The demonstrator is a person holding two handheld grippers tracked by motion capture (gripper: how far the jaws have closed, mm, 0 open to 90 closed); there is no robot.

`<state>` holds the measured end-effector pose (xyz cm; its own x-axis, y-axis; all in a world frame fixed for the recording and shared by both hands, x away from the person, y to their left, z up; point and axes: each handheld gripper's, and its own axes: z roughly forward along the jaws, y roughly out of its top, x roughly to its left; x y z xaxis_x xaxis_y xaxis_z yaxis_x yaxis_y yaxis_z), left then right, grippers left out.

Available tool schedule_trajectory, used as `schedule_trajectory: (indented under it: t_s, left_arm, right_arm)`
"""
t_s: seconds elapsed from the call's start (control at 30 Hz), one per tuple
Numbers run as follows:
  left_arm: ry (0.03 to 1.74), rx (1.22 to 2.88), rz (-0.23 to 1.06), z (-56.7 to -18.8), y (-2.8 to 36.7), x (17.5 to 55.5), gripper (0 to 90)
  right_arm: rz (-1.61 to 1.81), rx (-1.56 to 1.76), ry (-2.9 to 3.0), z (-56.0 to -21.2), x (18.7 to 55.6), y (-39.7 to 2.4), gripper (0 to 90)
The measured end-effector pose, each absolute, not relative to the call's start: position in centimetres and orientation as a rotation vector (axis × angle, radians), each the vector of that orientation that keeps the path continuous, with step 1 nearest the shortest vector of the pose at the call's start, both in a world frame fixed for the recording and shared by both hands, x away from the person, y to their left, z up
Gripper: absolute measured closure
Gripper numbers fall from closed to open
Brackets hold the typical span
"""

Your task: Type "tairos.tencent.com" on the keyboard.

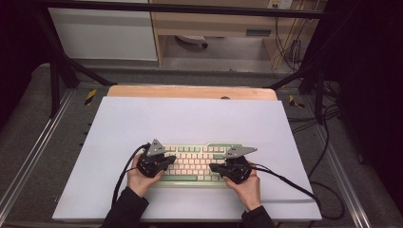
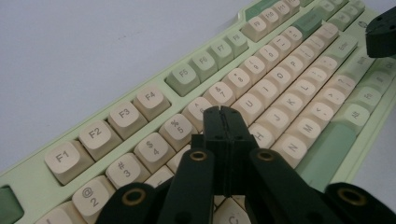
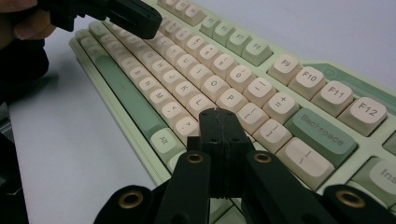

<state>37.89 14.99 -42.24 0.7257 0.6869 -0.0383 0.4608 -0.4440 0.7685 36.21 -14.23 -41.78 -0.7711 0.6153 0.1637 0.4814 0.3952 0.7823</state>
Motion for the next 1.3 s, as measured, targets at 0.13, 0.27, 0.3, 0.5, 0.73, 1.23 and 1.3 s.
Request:
schedule_trajectory:
  t_s: [0.13, 0.27, 0.3, 0.5, 0.73, 1.23, 1.3]
  left_arm:
    - [0.865, 2.128, 0.358, -42.6, 14.7, 38.1, 90.0]
    - [0.866, 2.128, 0.360, -42.7, 14.6, 38.2, 90.0]
    - [0.864, 2.129, 0.362, -42.8, 14.6, 38.2, 90.0]
    - [0.858, 2.130, 0.365, -42.8, 14.6, 38.1, 90.0]
    - [0.853, 2.143, 0.364, -43.1, 14.4, 38.1, 90.0]
    - [0.832, 2.119, 0.363, -42.1, 15.0, 37.5, 90.0]
    - [0.830, 2.117, 0.364, -42.0, 15.1, 37.3, 90.0]
  right_arm:
    - [1.320, 0.990, 2.493, -41.8, 36.2, -14.2, 90.0]
    - [1.319, 0.989, 2.493, -41.8, 36.2, -14.3, 90.0]
    - [1.319, 0.989, 2.493, -41.8, 36.2, -14.3, 90.0]
    - [1.322, 0.984, 2.488, -41.7, 36.2, -14.3, 90.0]
    - [1.321, 0.988, 2.489, -41.7, 36.2, -14.3, 90.0]
    - [1.320, 0.987, 2.487, -41.7, 36.1, -14.3, 90.0]
    - [1.321, 0.987, 2.487, -41.7, 36.1, -14.3, 90.0]
